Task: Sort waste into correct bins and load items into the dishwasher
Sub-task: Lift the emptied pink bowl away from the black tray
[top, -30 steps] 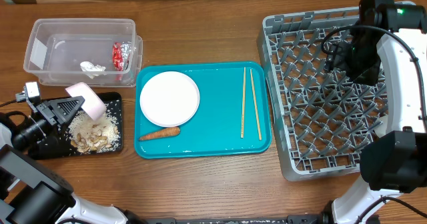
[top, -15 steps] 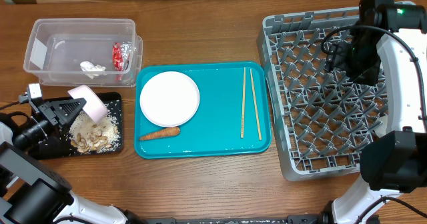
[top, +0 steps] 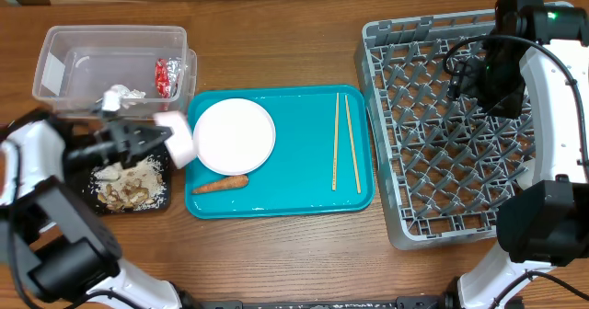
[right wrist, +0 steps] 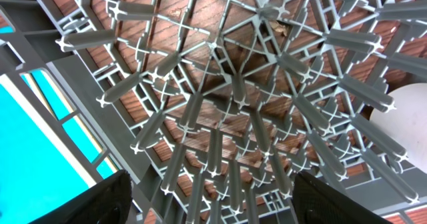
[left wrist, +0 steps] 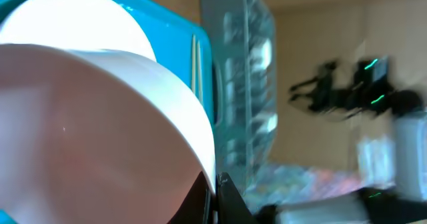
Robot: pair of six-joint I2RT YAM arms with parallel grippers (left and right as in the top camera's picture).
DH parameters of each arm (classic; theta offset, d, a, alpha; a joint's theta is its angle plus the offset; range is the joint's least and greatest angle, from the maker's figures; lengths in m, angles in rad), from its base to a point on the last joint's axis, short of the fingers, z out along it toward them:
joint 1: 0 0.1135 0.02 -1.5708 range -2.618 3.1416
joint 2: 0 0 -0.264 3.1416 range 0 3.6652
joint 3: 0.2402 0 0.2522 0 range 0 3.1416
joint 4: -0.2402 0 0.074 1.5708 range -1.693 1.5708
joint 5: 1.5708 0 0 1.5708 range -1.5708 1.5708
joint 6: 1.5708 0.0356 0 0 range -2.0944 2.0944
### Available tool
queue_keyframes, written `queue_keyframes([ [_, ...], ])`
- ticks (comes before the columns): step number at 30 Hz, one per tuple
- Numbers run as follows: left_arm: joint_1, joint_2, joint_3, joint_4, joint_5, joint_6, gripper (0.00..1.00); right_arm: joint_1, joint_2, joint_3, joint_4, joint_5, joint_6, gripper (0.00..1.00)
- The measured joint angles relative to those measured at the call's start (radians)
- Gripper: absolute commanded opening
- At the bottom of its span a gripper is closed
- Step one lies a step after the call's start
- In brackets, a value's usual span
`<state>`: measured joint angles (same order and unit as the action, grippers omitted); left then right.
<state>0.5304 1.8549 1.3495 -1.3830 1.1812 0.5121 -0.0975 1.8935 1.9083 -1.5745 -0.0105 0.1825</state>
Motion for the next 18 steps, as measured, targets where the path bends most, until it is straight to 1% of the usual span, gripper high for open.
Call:
queue_keyframes([
  [5,-0.208,-0.037,0.124,0.117,-0.169,-0.191,0.04,0.0,0.0,0.0,-0.003,0.0,0.0,0.79],
  [8,-0.366,-0.048,0.179,0.205,-0.275,-0.316,0.04,0.0,0.0,0.0,-0.004,0.0,0.0,0.79],
  [14,-0.705,-0.05,0.192,0.386,-0.489,-0.515,0.04,0.0,0.0,0.0,-0.005,0.0,0.0,0.79],
  [18,-0.903,-0.045,0.192,0.439,-0.652,-0.616,0.04,0.0,0.0,0.0,-0.006,0.0,0.0,0.79],
])
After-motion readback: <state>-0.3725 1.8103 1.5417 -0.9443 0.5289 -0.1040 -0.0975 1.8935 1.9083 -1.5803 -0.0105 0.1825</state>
